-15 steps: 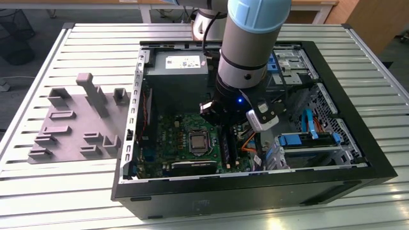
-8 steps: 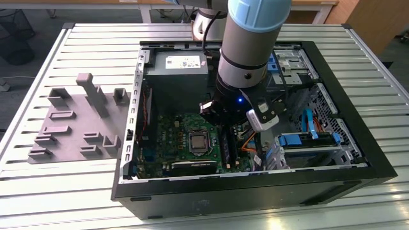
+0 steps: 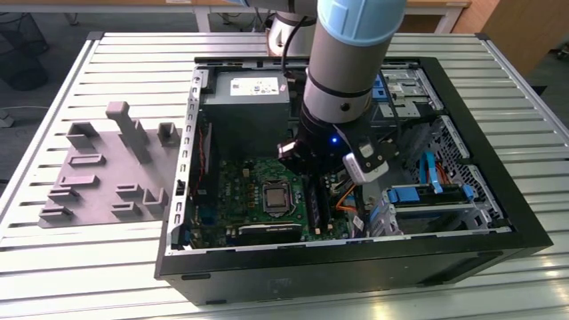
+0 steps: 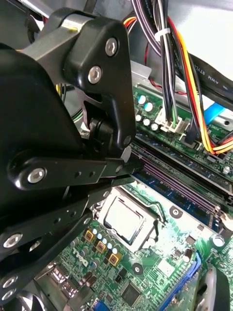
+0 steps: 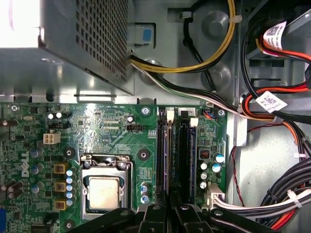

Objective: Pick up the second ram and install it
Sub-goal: 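Insert the second ram into the second slot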

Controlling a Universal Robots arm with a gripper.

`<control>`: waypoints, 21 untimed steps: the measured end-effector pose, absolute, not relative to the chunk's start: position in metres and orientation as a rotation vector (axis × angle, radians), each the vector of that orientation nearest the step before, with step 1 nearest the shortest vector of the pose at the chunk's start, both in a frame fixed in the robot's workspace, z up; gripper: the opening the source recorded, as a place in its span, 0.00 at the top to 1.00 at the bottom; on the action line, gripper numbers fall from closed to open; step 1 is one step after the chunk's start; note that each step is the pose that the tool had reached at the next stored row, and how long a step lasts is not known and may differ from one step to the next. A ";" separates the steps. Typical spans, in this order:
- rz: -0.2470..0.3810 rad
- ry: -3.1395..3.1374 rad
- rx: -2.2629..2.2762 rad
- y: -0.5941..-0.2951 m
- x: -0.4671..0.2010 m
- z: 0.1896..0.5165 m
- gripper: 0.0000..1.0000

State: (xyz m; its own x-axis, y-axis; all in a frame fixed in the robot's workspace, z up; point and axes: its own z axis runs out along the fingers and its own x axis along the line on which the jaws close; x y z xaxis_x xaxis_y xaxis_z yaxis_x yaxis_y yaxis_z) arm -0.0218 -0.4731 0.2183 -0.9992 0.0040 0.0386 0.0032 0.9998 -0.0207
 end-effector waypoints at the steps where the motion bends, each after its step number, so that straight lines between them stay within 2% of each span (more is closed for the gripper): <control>1: 0.032 -3.103 -0.006 -0.473 -0.022 0.218 0.86; 21: 0.031 -3.102 -0.049 -0.474 -0.019 0.216 0.86</control>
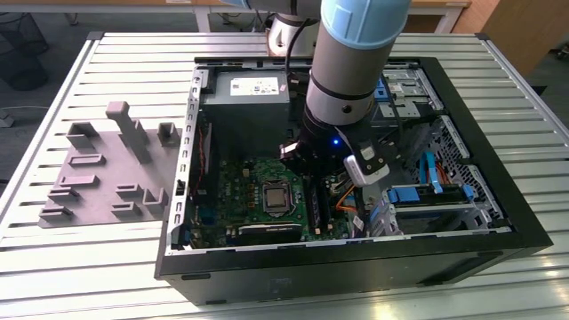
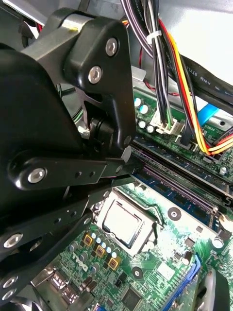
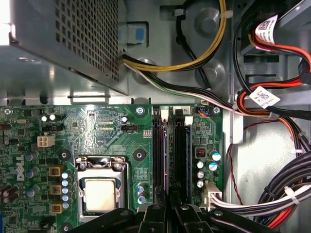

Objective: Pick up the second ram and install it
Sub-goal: 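Insert the second ram into the second slot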

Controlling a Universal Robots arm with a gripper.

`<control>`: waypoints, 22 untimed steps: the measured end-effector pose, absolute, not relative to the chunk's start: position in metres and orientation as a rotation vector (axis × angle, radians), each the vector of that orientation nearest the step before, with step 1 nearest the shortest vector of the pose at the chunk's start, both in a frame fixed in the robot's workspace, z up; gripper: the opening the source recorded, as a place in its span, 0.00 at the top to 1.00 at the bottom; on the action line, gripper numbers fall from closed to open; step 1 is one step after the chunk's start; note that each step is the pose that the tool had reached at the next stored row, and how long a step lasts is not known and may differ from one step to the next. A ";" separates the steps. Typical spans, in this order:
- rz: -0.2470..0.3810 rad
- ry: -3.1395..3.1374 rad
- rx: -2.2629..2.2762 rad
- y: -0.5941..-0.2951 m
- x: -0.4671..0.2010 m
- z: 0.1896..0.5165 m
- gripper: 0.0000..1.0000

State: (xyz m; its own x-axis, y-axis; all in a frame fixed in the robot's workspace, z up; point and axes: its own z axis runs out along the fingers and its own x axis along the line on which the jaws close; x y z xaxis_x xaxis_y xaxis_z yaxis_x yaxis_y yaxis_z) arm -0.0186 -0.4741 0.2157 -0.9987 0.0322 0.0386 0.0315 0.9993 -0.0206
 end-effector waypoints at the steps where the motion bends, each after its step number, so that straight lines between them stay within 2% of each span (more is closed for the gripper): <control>1: 0.031 -3.102 -0.049 -0.474 -0.019 0.215 0.86; 22: 0.031 -3.097 -0.045 -0.473 -0.019 0.214 0.86</control>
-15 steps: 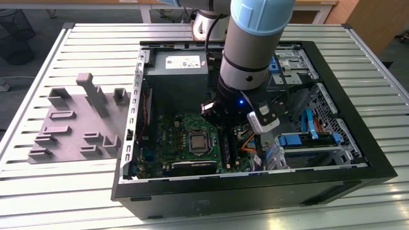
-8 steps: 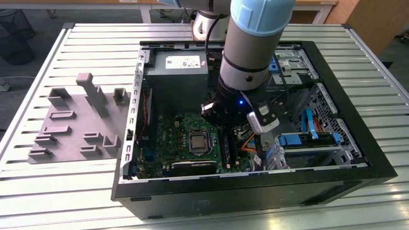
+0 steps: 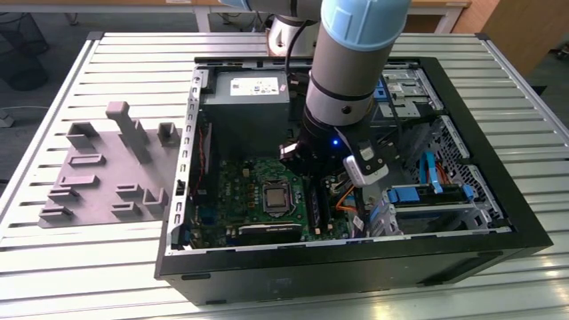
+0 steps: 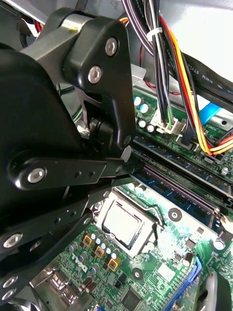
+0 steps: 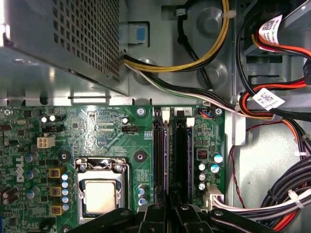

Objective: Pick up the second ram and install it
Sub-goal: 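Insert the second ram into the second slot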

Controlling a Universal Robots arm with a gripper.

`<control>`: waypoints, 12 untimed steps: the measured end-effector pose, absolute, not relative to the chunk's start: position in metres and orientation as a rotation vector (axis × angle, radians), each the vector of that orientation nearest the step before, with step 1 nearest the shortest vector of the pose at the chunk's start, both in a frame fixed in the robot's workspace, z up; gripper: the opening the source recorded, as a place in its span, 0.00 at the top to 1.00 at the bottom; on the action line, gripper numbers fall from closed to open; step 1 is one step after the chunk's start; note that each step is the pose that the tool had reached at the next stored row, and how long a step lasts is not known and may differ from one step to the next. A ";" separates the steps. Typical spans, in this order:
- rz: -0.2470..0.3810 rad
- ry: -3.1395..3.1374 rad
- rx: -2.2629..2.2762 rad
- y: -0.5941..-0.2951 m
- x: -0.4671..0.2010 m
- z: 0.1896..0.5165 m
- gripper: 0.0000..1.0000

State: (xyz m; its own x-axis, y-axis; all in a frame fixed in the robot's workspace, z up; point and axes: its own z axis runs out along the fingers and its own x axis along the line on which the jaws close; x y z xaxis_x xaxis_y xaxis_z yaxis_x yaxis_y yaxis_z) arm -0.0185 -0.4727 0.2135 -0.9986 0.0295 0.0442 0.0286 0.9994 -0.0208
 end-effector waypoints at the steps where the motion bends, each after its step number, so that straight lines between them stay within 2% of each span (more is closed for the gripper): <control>1: 0.031 -3.096 -0.045 -0.473 -0.018 0.214 0.86; 12: 0.032 -3.095 -0.031 -0.472 -0.018 0.214 0.86</control>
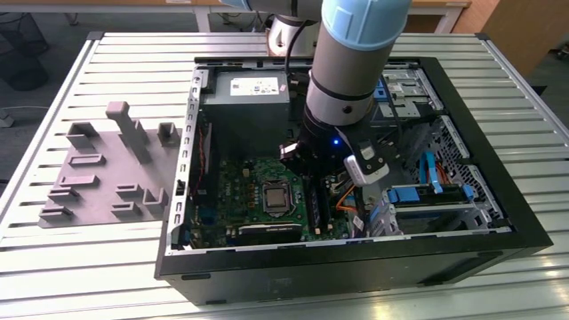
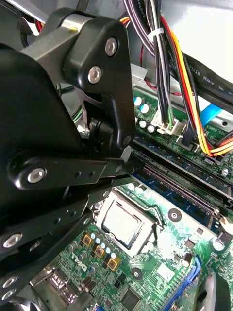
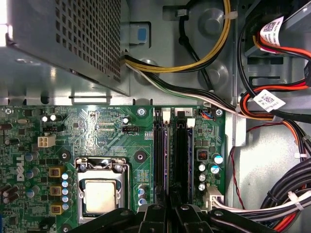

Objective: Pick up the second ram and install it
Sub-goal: 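Insert the second ram into the second slot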

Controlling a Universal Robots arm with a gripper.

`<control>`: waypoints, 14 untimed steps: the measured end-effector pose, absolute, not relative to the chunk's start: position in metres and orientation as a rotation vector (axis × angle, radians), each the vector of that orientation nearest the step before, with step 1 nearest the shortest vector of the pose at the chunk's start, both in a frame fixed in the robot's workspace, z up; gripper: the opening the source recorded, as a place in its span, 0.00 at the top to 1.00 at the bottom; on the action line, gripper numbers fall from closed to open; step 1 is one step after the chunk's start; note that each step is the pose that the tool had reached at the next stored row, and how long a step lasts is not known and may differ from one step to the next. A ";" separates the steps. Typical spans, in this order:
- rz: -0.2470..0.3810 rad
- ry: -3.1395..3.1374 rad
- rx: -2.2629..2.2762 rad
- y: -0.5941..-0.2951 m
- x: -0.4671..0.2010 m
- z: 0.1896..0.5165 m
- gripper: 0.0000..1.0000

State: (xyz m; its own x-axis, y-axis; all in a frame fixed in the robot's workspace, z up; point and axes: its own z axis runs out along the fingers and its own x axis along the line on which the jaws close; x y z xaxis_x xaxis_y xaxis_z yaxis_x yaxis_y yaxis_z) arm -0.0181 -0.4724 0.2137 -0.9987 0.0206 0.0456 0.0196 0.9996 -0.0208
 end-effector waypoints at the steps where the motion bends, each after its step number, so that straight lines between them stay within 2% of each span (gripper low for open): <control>1: 0.032 -3.095 -0.031 -0.472 -0.018 0.214 0.86; 14: 0.031 -3.096 -0.030 -0.472 -0.018 0.216 0.86</control>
State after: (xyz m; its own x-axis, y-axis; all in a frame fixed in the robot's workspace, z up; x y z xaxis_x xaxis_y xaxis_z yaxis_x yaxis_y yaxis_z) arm -0.0181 -0.4724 0.2157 -0.9988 0.0200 0.0455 0.0191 0.9996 -0.0206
